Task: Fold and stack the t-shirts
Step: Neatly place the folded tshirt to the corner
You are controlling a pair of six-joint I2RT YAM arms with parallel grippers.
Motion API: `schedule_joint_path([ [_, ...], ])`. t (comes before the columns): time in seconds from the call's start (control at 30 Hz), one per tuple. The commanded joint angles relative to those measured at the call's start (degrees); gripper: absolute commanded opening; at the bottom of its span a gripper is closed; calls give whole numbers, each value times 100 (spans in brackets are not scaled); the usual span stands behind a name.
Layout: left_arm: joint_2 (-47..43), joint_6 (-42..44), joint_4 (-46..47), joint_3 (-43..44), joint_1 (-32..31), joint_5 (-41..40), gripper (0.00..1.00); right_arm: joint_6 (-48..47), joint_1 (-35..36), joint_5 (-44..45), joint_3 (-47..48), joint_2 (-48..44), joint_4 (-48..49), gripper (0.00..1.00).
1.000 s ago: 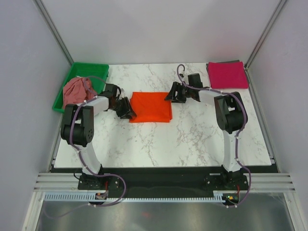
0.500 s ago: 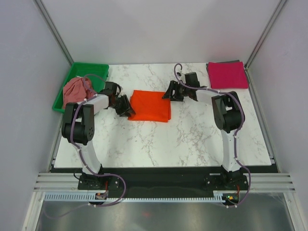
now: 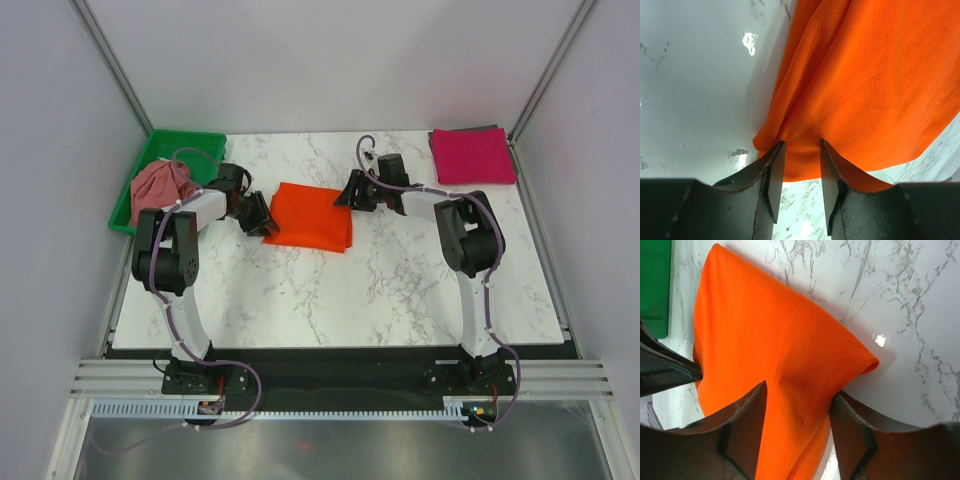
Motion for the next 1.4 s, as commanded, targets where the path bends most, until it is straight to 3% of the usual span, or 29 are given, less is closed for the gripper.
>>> schedule_joint_path([
  [0.0,186,118,-168,-39,59,-605,43,-99,27,253,-240,398,-548,56],
  [0.2,-33,30,-186,-338,41,-657,43,-29,18,-249,-214,398,76,26],
  [0.23,-69,21,-194,-399,41,-658,43,6,18,-267,-205,398,129,14],
  [0.33,-453,12,-212,-531,50,-501,43,42,35,-109,-187,311,191,0],
  [0.53,-1789,118,-326,-584,-2,229,46,-739,44,813,-196,-575,-494,0],
  [0.73,-2757,451,-466,-962,-55,660,49,-1829,9,1525,-73,-1384,-1802,0],
  [1.03,-3435,618,-494,-1261,-143,1416,49,-3409,-8,3236,392,-1983,-2911,0],
  [1.37,-3559,724,-476,-1305,-336,1434,49,-4519,-500,4242,955,-1975,-3044,0],
])
